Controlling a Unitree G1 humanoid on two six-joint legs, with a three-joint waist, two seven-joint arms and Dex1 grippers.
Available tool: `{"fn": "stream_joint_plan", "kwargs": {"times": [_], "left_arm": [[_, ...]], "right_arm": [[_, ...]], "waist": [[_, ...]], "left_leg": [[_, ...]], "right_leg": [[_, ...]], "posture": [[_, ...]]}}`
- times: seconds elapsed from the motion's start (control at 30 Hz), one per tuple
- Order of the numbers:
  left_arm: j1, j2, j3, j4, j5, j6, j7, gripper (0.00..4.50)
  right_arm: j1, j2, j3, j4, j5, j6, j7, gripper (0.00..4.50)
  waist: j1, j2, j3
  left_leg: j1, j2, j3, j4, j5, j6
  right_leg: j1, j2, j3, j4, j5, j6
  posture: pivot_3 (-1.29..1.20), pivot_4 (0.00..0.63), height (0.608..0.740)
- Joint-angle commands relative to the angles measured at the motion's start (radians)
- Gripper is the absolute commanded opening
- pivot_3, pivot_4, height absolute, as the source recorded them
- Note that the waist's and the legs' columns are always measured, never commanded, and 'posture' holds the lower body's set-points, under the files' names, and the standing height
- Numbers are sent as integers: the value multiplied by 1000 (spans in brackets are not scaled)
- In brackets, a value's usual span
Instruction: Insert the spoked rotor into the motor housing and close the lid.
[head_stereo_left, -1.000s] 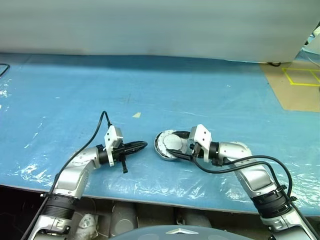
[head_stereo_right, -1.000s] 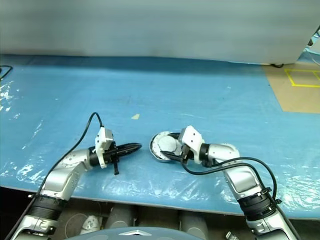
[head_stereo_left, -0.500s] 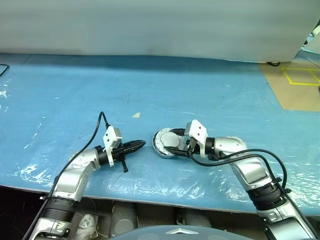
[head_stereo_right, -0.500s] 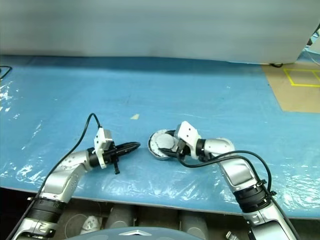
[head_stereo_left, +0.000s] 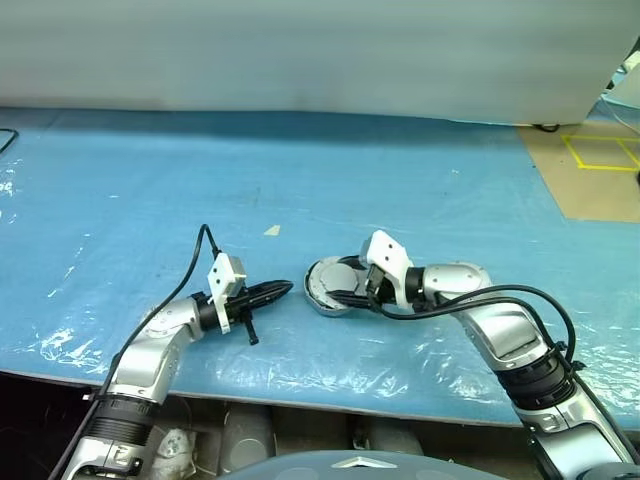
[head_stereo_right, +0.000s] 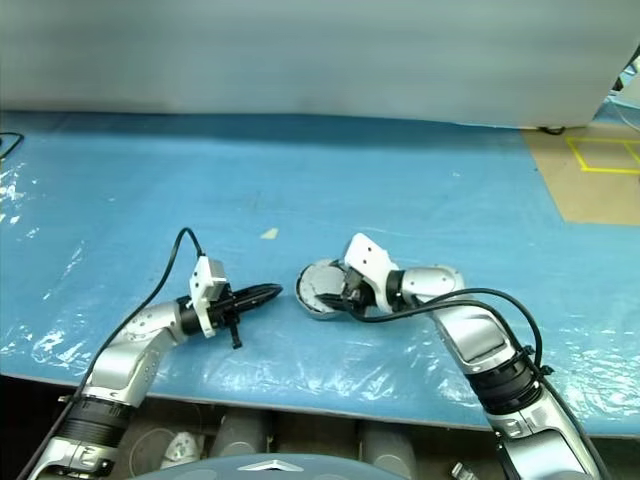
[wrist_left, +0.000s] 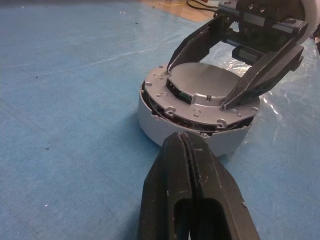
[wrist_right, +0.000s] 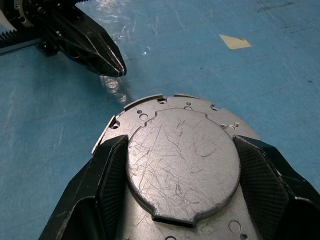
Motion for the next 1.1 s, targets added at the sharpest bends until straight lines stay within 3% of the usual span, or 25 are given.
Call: {"fn": "stream_joint_plan", "kwargs": {"times": [0.03,0.17,0.3,0.53,0.83,1.1], "left_arm": [[-6,-2,7,-9,-3,-17,1,0],[-8,-3,6,-1,-1,-19,0,0],[-9,-3,4,2,2,-18,0,0],[-22,-6,1,15,6,-24,-3,0],[-27,-21,4,9,4,-27,6,0],[-134,-79,-10,2,31,20,103,0]], "right_arm": [[3,38,-8,-46,25,24,-36,2964],[26,80,-28,-47,47,68,-77,2964],[51,20,30,-6,-46,-40,-75,2964],[49,-34,41,35,-63,-144,-29,2964],[54,-18,66,78,-86,-154,-47,2964],[56,-18,64,107,-89,-160,-46,2964]], "waist": [[0,0,0],[0,0,0],[1,0,0],[1,0,0],[1,0,0],[1,0,0]], "left_leg": [[0,0,0,0,0,0],[1,0,1,0,0,0],[1,0,1,0,0,0],[1,-1,1,0,0,0],[3,-1,1,0,0,0],[9,-1,1,0,0,0]], "right_leg": [[0,0,0,0,0,0],[0,0,1,1,0,0],[0,0,2,1,0,0],[0,0,2,1,0,0],[1,0,2,1,0,0],[6,0,3,2,0,0]], "posture": [[0,150,740],[0,150,740],[0,150,740],[0,150,740],[0,150,740],[0,150,740]]}}
